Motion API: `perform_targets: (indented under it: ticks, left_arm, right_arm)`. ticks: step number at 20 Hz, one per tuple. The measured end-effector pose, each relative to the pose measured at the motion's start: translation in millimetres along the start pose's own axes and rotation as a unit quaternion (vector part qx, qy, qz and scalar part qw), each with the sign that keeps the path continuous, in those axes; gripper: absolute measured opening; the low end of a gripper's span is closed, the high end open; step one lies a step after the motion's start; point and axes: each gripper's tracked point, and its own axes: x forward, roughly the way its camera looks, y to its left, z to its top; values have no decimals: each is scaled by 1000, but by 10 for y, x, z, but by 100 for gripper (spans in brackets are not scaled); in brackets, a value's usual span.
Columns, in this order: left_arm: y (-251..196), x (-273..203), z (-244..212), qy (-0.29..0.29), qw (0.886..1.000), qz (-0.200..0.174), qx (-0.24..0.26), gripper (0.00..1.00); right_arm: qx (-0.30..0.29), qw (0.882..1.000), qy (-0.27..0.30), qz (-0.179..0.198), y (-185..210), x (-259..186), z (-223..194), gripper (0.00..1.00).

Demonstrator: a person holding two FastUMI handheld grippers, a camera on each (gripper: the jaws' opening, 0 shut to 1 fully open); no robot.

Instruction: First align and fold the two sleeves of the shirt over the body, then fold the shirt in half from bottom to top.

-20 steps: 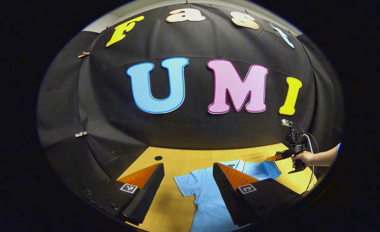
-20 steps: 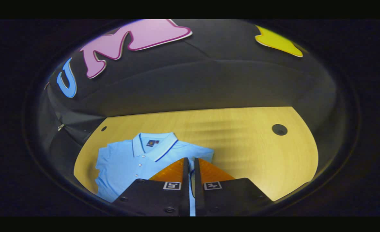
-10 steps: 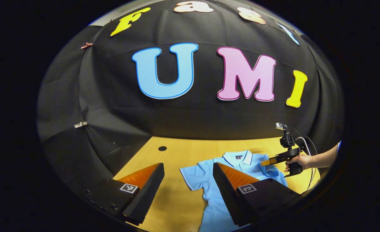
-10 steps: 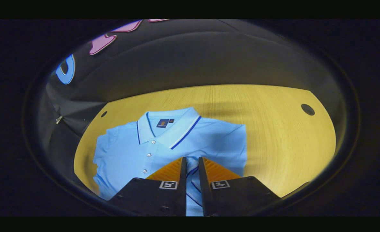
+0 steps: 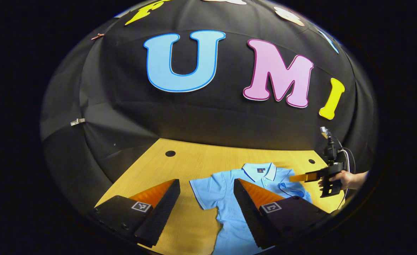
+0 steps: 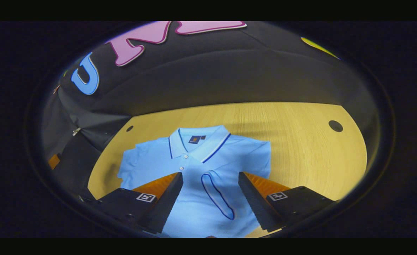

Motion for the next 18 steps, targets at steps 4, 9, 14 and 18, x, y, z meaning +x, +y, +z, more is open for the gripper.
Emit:
perform_targets:
  ticks: [4,9,14,18]
  left_arm:
    - [106,572,11,23,999,-6,25,97]
    - [224,1468,-374,97,993,-6,64,97]
    - [299,2082,-977,174,981,3,81,97]
    - [342,2308,-1269,208,975,13,80,97]
  right_arm:
    - [-17,999,-28,-12,-125,-484,65,98]
    - [15,999,-16,-38,-436,-1039,-362,98]
    - [84,994,7,-63,-721,-1364,-895,98]
    - [112,990,19,-88,-963,-1515,-1117,98]
